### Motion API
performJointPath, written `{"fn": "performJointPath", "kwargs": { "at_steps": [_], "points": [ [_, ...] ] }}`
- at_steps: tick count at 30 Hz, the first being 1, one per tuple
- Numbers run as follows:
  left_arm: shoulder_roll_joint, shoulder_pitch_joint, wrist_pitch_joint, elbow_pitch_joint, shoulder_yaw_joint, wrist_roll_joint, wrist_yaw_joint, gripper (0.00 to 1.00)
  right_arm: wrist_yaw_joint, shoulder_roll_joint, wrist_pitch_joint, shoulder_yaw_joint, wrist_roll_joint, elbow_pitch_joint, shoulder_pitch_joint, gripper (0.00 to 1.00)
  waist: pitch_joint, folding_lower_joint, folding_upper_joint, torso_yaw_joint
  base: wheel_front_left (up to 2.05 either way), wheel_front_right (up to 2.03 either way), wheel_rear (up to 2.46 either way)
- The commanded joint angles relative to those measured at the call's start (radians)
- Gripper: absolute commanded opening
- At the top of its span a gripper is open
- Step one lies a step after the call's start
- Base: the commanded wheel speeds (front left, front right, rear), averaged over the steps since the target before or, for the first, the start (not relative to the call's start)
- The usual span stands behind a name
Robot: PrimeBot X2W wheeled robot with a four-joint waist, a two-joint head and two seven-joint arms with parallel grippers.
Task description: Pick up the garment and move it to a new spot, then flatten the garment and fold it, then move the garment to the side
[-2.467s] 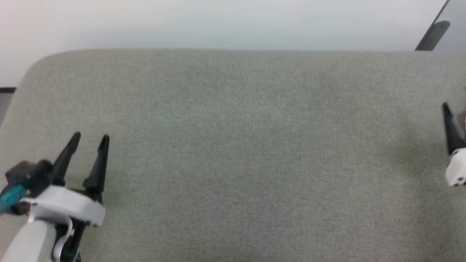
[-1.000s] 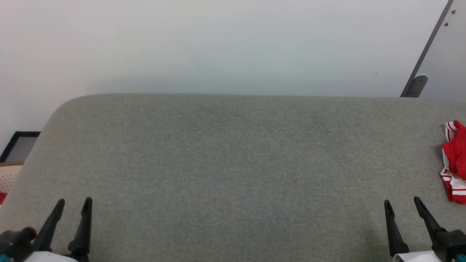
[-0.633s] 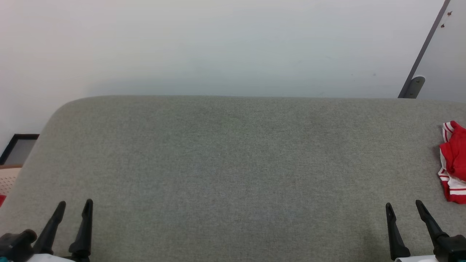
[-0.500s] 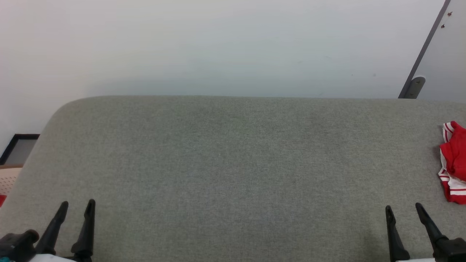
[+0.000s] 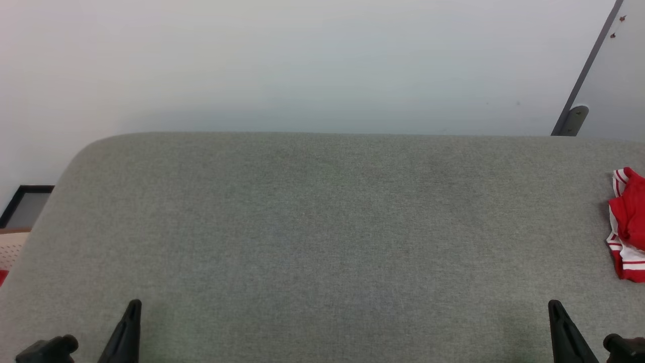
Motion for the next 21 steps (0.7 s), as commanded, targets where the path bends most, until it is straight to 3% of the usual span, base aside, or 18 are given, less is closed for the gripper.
{"fn": "performJointPath", "kwargs": {
  "at_steps": [1, 21],
  "points": [
    [0.005, -0.027, 0.009, -0.012, 0.016, -0.033, 0.000, 0.00, 0.000, -0.001, 0.009, -0.004, 0.051, -0.012, -0.027, 0.00, 0.000, 0.0000, 0.0000, 0.000, 0.00, 0.00, 0.00],
    [-0.080, -0.070, 0.095, -0.011, 0.056, -0.258, -0.001, 0.00, 0.000, 0.007, 0.091, -0.009, 0.416, 0.001, -0.074, 0.00, 0.006, 0.0000, 0.0000, -0.005, 0.00, 0.00, 0.00]
  ]
}}
